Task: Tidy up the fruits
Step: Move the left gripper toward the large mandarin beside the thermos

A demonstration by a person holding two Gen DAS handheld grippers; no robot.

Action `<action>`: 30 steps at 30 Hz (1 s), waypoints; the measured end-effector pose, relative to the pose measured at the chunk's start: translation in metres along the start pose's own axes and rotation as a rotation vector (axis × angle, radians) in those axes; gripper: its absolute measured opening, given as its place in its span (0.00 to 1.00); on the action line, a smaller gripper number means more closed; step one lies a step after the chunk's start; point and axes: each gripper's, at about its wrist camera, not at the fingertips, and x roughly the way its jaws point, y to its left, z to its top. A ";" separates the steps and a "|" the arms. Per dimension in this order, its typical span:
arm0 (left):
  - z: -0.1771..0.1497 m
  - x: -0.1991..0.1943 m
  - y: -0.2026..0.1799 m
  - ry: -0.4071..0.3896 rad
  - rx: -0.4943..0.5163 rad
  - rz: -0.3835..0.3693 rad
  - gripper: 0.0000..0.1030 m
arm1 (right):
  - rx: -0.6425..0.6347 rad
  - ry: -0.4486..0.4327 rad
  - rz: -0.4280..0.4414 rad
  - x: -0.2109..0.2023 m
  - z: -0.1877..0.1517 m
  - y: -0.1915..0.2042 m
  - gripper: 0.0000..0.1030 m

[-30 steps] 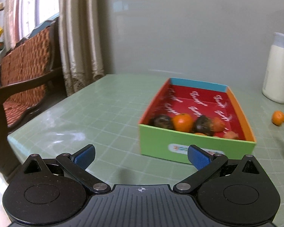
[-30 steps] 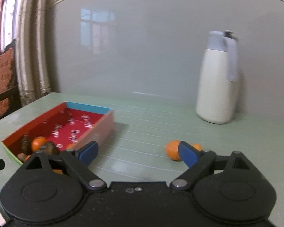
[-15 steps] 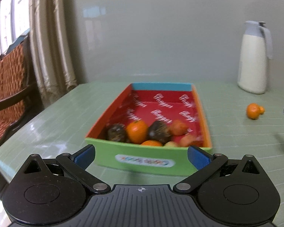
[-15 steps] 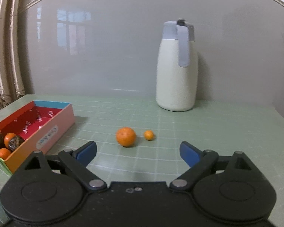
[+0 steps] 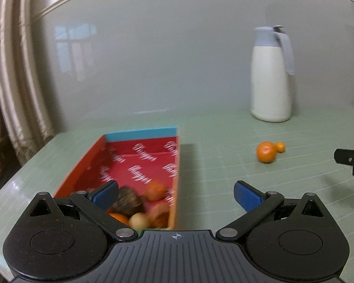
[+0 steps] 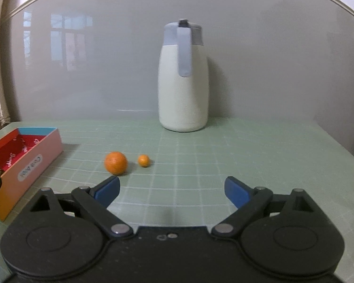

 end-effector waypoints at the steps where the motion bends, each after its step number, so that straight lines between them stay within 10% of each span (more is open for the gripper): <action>1: 0.002 0.002 -0.005 -0.002 0.010 -0.008 1.00 | 0.003 0.001 -0.004 0.000 -0.001 -0.002 0.93; 30: 0.035 0.095 -0.103 0.016 0.185 -0.163 0.99 | 0.094 0.036 -0.045 0.007 -0.011 -0.043 0.93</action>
